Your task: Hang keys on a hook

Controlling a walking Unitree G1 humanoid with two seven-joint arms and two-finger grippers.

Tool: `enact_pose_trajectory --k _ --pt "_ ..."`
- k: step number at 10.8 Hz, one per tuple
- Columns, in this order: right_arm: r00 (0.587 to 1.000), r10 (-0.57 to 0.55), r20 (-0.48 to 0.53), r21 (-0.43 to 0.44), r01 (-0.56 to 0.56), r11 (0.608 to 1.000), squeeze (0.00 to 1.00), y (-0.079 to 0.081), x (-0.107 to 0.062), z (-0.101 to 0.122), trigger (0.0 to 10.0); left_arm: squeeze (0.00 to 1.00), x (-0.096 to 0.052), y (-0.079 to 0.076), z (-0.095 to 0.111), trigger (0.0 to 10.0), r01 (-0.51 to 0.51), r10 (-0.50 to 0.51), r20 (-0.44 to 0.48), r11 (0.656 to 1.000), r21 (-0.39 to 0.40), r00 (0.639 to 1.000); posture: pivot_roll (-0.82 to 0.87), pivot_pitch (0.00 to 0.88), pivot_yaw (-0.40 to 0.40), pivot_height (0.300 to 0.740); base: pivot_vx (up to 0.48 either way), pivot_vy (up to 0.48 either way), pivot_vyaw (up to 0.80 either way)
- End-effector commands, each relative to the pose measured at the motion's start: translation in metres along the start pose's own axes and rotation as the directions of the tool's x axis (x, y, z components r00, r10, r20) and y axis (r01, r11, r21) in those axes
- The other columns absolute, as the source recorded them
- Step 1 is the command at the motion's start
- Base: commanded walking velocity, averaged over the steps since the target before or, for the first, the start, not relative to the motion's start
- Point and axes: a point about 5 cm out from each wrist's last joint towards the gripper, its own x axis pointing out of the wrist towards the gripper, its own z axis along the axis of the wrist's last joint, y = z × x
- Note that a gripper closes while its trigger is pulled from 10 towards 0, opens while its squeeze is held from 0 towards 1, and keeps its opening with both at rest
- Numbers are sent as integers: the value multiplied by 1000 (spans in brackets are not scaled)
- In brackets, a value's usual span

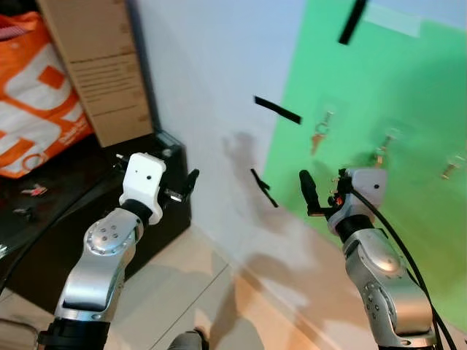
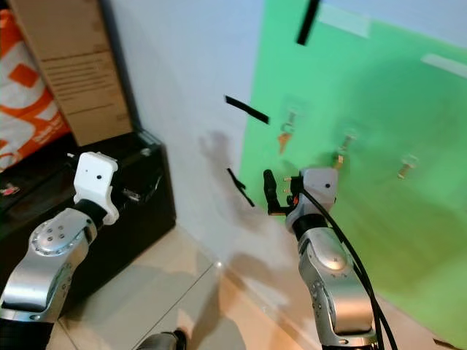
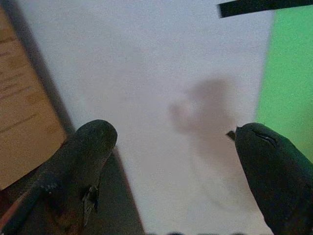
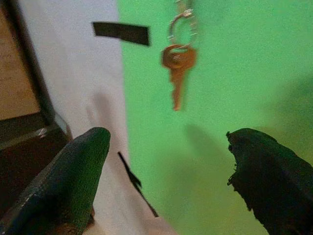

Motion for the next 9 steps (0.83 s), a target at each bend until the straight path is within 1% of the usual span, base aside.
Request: enact_pose_trajectory --k 1,2,3,5,6,7,8,9 --pt "999 3 -33 -12 -4 1000 1000 0 0 -5 10000 0 2 -1 1 10000 -5 5 0 1000 10 1000 -26 0 -33 740 0 0 800" --pt "998 -33 -57 48 36 998 1000 -3 1 -9 10000 0 2 -1 -1 10000 -13 13 -5 1000 -2 1000 -29 0 -37 740 0 0 800" --pt "996 -52 -70 87 58 994 1000 -5 2 -11 10000 0 1 -1 -2 10000 -23 23 -8 1000 -17 1000 -29 0 -37 740 0 0 800" --pt "995 -51 -84 67 57 996 1000 -6 2 -12 10000 0 0 -2 -4 10000 -24 24 -15 998 -50 1000 -37 0 -35 740 0 0 800" --pt "995 -47 -89 68 53 996 1000 -5 2 -13 10000 0 0 -2 -5 10000 -23 22 -17 998 -52 1000 -39 0 -28 740 0 0 800" --pt "996 -30 -85 62 35 997 1000 -4 2 -13 10000 0 0 -2 -5 10000 -19 18 -18 999 -51 1000 -39 0 -28 740 240 0 800" --pt "997 -21 -73 31 24 999 1000 -3 2 -12 10000 0 0 -2 -5 10000 -18 17 -19 998 -53 1000 -39 0 -28 740 247 0 800" --pt "999 -4 -41 -48 2 999 1000 -2 2 -9 10000 0 0 -2 -6 10000 -19 18 -23 998 -62 1000 -38 0 -30 740 251 0 0"
